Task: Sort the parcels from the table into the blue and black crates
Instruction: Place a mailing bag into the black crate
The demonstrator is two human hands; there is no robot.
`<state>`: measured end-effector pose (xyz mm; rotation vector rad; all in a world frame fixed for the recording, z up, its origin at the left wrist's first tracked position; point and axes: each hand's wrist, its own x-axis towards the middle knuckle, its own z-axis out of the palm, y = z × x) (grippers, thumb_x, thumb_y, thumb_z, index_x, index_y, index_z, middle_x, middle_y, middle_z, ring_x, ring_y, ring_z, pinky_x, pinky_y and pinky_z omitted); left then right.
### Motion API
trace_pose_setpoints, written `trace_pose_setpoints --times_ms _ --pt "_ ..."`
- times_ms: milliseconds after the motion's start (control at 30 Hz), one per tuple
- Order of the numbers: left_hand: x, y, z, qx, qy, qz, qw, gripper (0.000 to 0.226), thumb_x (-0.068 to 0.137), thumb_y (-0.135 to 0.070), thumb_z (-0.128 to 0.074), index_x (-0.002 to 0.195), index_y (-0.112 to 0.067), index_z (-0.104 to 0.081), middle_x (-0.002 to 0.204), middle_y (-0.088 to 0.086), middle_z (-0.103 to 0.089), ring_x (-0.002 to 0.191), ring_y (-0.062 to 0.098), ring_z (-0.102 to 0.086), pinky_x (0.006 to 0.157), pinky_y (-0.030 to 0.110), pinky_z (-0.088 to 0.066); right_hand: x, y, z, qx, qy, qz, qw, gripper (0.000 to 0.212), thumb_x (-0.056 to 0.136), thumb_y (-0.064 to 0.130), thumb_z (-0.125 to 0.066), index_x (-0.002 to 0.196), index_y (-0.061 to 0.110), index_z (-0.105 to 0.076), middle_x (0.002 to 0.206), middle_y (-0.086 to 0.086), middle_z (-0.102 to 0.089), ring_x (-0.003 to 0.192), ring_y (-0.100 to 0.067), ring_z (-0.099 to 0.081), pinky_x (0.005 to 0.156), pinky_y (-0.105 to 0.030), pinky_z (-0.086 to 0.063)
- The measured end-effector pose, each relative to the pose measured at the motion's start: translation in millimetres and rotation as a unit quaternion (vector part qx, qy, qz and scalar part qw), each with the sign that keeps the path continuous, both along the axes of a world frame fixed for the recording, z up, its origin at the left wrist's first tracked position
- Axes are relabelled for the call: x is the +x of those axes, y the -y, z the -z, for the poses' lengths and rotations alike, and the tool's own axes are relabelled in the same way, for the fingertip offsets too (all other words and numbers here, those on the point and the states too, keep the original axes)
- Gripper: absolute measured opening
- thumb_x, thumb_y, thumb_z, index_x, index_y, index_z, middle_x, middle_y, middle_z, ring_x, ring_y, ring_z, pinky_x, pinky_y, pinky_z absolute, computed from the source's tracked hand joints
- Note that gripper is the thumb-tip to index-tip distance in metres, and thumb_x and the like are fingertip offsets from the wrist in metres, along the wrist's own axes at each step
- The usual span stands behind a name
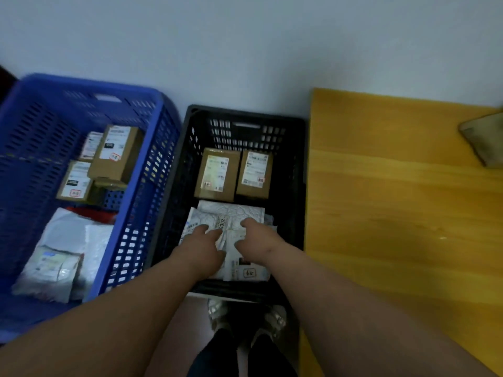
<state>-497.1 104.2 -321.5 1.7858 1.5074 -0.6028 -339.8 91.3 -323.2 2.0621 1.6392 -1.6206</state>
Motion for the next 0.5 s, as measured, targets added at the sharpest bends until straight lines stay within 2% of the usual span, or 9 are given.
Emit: trace_pose_setpoints --times_ms 167,267,400,500 --pt "27 8 -55 0.057 0.043 -0.012 0.997 0.067 0.097 -0.043 -0.049 0.154 -0.02 -0.023 0.16 0.009 -0.015 0.146 0.024 -0.02 0.115 0.032 -0.025 36 16 -61 0.064 0.009 0.028 0.998 0.054 0.098 0.03 -0.05 0.148 0.016 -0.033 0.133 -0.01 -0.054 0.113 -0.026 -0.055 0.08 -0.027 -0.042" --pt "45 13 -85 0.077 0.067 0.008 0.995 0.066 0.097 -0.044 -0.048 0.153 -0.019 -0.023 0.158 0.008 -0.02 0.143 0.025 -0.025 0.113 0.03 -0.027 65 38 -96 0.09 0.024 0.089 0.992 0.058 0.099 0.03 -0.05 0.151 0.021 -0.027 0.14 -0.009 -0.049 0.118 -0.026 -0.053 0.082 -0.03 -0.044" --pt "70 20 -119 0.108 0.089 0.042 0.989 0.064 0.097 -0.044 -0.048 0.151 -0.016 -0.027 0.155 0.009 -0.025 0.139 0.026 -0.032 0.11 0.03 -0.032 103 81 -132 0.112 0.041 0.16 0.98 0.055 0.101 0.026 -0.049 0.151 0.02 -0.028 0.138 -0.01 -0.05 0.107 -0.025 -0.056 0.076 -0.032 -0.044" --pt "91 35 -139 0.133 0.1 0.068 0.984 0.062 0.097 -0.044 -0.049 0.15 -0.017 -0.031 0.154 0.009 -0.028 0.137 0.027 -0.034 0.107 0.032 -0.034 126 116 -149 0.114 0.058 0.172 0.977 0.052 0.103 0.027 -0.047 0.151 0.019 -0.027 0.133 -0.01 -0.052 0.102 -0.026 -0.059 0.084 -0.04 -0.051"
